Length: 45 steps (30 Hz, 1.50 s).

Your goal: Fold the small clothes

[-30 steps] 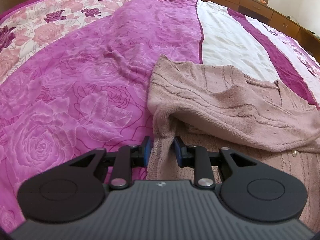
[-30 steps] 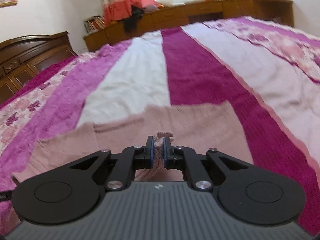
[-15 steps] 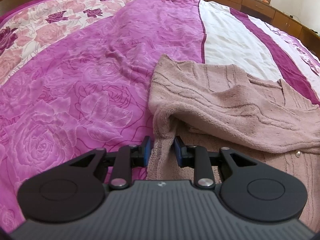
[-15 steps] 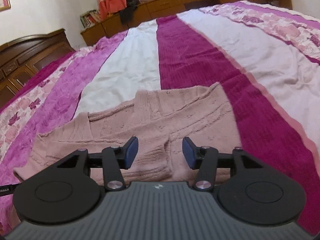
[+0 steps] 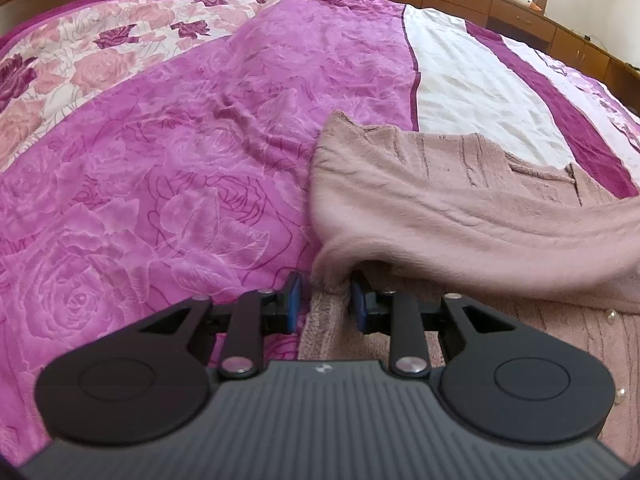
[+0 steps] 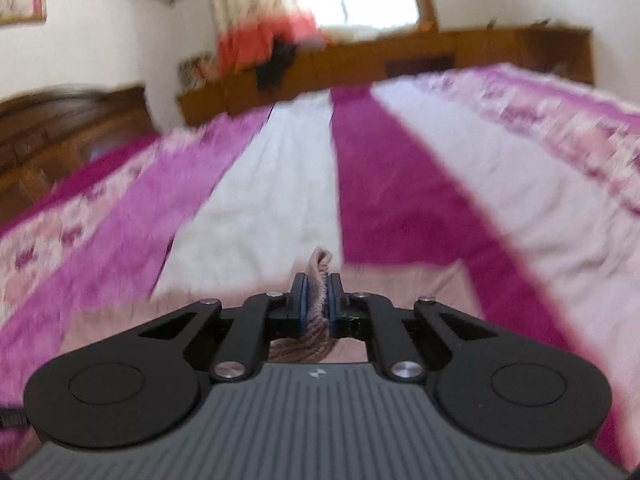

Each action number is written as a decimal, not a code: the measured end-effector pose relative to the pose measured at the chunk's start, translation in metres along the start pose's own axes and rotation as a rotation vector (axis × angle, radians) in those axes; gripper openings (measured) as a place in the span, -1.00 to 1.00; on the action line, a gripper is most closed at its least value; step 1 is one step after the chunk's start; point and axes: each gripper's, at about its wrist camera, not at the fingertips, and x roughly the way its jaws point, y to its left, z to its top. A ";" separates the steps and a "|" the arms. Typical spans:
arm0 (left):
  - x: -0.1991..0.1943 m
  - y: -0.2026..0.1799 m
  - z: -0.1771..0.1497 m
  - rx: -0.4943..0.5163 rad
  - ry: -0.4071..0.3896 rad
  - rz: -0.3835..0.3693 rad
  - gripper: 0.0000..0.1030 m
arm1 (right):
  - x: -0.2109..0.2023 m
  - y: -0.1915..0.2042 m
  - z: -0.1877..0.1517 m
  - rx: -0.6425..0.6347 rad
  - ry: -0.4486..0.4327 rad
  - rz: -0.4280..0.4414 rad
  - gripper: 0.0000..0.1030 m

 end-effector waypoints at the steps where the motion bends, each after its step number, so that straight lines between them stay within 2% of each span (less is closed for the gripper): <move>1: 0.000 -0.001 -0.001 0.009 -0.002 0.003 -0.43 | -0.003 -0.004 0.002 0.003 -0.023 -0.020 -0.80; 3: -0.001 -0.003 -0.002 0.032 -0.007 0.007 -0.42 | -0.002 -0.015 0.001 0.004 -0.025 -0.057 -0.80; 6: 0.000 -0.007 -0.004 0.050 -0.009 0.017 -0.42 | 0.016 -0.032 -0.012 0.030 0.063 -0.073 -0.80; 8: 0.001 -0.007 -0.004 0.050 -0.008 0.019 -0.42 | 0.031 -0.038 -0.029 0.004 0.119 -0.102 -0.80; 11: 0.001 -0.007 -0.004 0.052 -0.007 0.018 -0.41 | 0.047 -0.051 -0.051 0.017 0.171 -0.133 -0.80; 15: -0.001 -0.007 -0.003 0.054 -0.005 0.016 -0.41 | 0.048 -0.057 -0.067 0.026 0.163 -0.143 -0.80; 24: -0.019 -0.012 -0.004 0.065 -0.012 0.002 -0.44 | 0.033 -0.054 -0.057 0.025 0.167 -0.155 -0.75; 26: -0.024 -0.013 -0.003 0.070 -0.019 -0.002 -0.44 | 0.026 -0.053 -0.055 0.036 0.165 -0.149 -0.57; 28: -0.030 -0.014 -0.002 0.072 -0.028 -0.006 -0.44 | 0.016 -0.051 -0.055 0.045 0.151 -0.154 -0.27; 31: -0.037 -0.016 0.002 0.069 -0.038 -0.024 -0.44 | 0.004 -0.047 -0.053 0.047 0.128 -0.137 -0.05; 39: -0.050 -0.025 0.007 0.082 -0.061 -0.054 -0.44 | -0.029 -0.027 -0.048 0.002 0.126 -0.042 0.10; 45: -0.062 -0.028 0.006 0.106 -0.070 -0.068 -0.44 | -0.059 -0.017 -0.048 -0.005 0.139 0.048 0.11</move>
